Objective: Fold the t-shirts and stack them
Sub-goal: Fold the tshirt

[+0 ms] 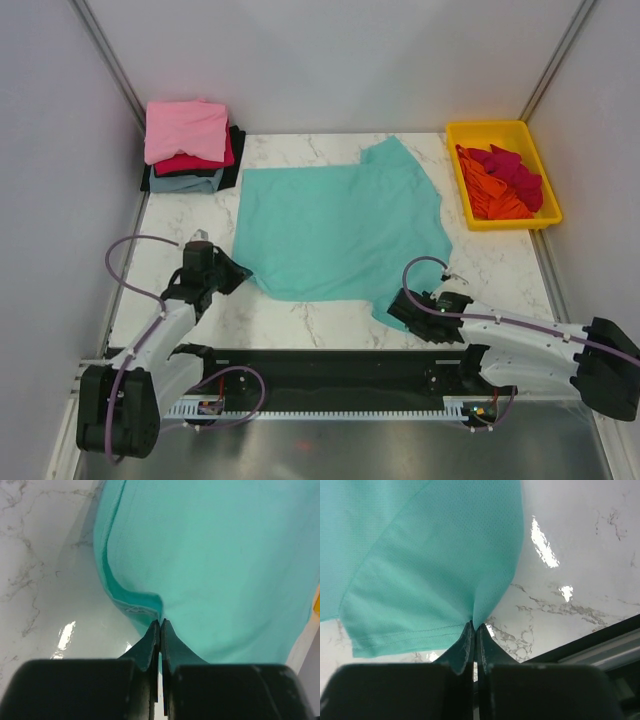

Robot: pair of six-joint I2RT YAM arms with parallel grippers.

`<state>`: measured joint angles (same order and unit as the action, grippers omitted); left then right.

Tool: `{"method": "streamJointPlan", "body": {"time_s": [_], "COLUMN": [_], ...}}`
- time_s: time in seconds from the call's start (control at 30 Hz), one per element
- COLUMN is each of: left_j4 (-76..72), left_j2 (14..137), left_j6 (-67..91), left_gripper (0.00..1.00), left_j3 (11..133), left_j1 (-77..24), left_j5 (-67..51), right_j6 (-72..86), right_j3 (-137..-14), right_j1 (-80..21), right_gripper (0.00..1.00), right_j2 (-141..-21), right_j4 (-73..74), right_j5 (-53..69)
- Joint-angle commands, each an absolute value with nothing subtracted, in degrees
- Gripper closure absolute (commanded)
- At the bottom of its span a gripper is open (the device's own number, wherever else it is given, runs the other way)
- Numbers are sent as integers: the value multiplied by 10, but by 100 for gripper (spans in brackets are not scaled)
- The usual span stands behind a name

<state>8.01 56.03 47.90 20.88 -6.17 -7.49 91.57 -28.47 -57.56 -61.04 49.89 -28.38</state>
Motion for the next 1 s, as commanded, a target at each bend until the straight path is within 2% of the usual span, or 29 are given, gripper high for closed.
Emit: {"method": "streamJointPlan", "body": {"time_s": [0.0,0.2,0.37,0.6,0.97], "left_j4": [119,209,257,296,302], "left_j2": [524,437,408,471,584], "left_j6": [479,489,484,469,426], "left_gripper": [98,98,98,98,98], "left_j3": [204,199,222,288,380], "left_j1": [-60,-60,-61,-58,-48], "left_j5": [-106,-126,-123,-106,-90], "right_j6": [912,870,803,674,465], "right_j3": [-308,-381,-474,-576,-630], "right_j1": [-574,-574,-571,-522,-384], "right_gripper": [100,100,100,100,100], "right_j2": [-564,-520,-559,-617,-690], "right_j4": [529,582,595,585,445], "right_j5": [-305,-359,-432,-506,-444]}}
